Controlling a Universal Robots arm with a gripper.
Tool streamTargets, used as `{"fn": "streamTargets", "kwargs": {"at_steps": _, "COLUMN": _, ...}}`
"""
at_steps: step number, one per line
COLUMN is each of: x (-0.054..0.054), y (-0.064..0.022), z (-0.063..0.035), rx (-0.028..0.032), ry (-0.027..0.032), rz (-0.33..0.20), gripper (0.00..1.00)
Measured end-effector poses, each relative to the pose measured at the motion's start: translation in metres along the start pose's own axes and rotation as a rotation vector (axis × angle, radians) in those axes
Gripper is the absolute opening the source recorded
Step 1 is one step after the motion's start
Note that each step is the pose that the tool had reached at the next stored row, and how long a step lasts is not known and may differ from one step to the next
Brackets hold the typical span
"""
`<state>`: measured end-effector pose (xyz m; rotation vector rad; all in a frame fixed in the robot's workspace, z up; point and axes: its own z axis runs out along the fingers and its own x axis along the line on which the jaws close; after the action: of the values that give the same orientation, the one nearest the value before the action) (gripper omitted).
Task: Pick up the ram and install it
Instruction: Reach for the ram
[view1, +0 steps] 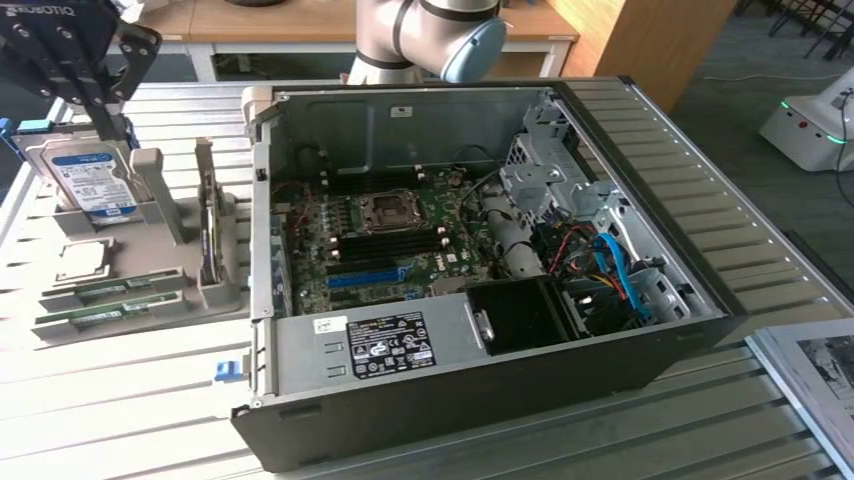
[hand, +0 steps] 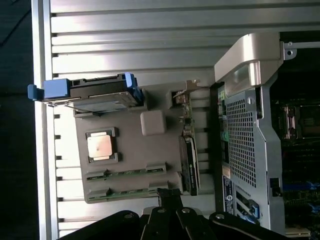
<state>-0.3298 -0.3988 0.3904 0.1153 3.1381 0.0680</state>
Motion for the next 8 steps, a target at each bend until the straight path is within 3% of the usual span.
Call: {"fn": "streamTargets", "kwargs": {"at_steps": 8, "x": 0.016, "y": -0.0012, "z": 0.0002, "rx": 0.0001, "ry": 0.0021, "rz": 0.0, "gripper": 0.1}}
